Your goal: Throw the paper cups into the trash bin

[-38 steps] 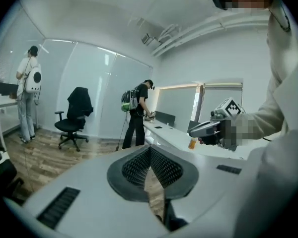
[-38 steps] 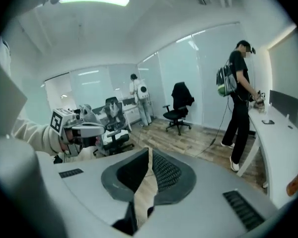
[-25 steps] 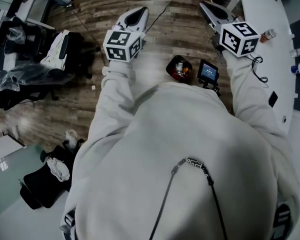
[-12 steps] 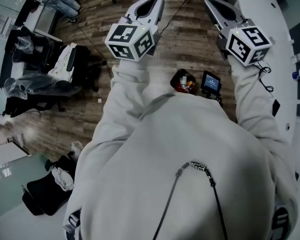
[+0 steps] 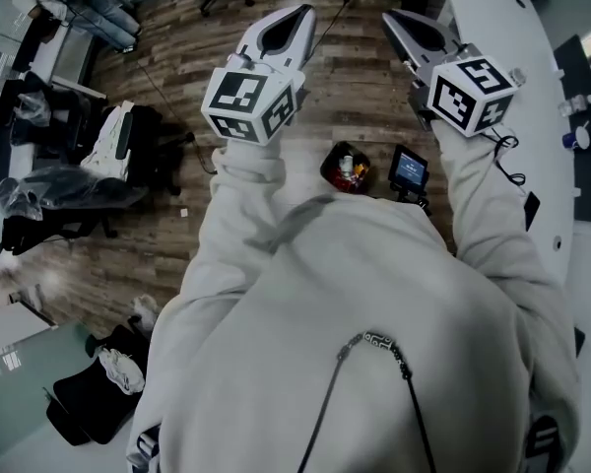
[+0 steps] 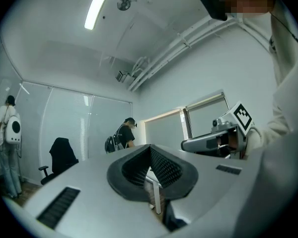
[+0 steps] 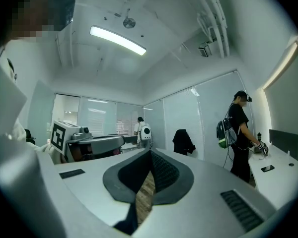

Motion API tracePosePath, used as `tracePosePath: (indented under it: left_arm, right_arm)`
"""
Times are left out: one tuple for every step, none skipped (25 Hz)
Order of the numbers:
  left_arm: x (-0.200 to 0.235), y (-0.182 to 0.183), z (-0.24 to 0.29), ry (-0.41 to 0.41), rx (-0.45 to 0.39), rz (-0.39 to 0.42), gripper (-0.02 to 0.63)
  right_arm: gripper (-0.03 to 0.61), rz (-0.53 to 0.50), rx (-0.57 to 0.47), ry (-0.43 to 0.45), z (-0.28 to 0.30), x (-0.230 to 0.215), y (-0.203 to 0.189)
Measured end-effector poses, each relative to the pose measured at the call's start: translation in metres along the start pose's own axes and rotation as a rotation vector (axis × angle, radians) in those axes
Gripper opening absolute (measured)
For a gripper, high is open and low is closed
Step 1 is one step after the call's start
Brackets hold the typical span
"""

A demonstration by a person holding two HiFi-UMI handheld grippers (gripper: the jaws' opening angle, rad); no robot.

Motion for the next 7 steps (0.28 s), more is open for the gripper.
tracePosePath:
  left_arm:
    - [-0.002, 0.002, 0.0, 0.003, -0.005, 0.011, 0.0]
    - [-0.004, 0.004, 0.001, 0.004, -0.012, 0.021, 0.0]
    - [-0.007, 0.005, 0.004, 0.003, -0.015, 0.027, 0.0]
    - [-0.01, 0.005, 0.007, 0.0, -0.015, 0.031, 0.0]
    - [-0.011, 0.004, 0.008, -0.003, -0.01, 0.036, 0.0]
    - [-0.011, 0.003, 0.009, -0.007, -0.003, 0.041, 0.0]
    - [-0.012, 0.002, 0.009, -0.01, 0.004, 0.047, 0.0]
  right_arm:
    - [0.018, 0.001, 0.01, 0.003, 0.0, -0.002, -0.003]
    - [0.018, 0.004, 0.02, 0.005, -0.001, -0.005, -0.004]
    - [0.018, 0.007, 0.027, 0.005, -0.004, -0.01, -0.004]
    - [0.018, 0.007, 0.029, 0.005, -0.007, -0.013, -0.003]
    - [0.018, 0.003, 0.029, 0.005, -0.008, -0.014, -0.003]
    - [0.018, -0.002, 0.028, 0.006, -0.008, -0.014, -0.003]
    - [0.018, -0.008, 0.028, 0.007, -0.008, -0.013, -0.003]
Point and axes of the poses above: the fingertips, and each gripper's own axes: z forward along the fingers, x to its left, y out of its top, the point moved 10 cm from there along -z, backward along the fingers, and after that the axes turned 5 degrees about y, right-handed, at the moved point
